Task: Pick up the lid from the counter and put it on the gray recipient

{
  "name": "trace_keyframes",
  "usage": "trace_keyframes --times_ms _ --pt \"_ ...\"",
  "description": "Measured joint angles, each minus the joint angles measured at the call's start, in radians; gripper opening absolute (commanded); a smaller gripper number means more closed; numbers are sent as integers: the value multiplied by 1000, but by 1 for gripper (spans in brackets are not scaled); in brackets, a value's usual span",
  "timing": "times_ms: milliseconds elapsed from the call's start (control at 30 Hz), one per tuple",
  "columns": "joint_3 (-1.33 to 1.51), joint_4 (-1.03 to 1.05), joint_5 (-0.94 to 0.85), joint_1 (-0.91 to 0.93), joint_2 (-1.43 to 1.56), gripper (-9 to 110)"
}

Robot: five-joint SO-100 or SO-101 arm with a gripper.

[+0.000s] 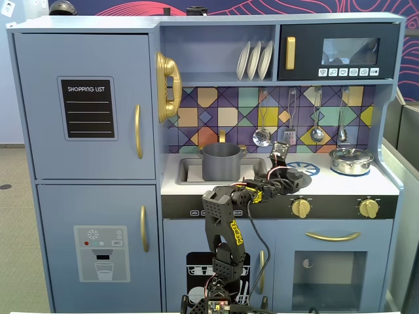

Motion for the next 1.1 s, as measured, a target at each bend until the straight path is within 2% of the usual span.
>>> trace_keyframes --times_ms 267,500,800,967,1100 --pt "-6 -17 0 0 -2 0" --pt "-126 17 -15 -12 -3 0" --pt "-307 233 3 -92 58 0" --pt "-357 403 41 -212 176 0" --pt "-357 446 43 -322 252 0"
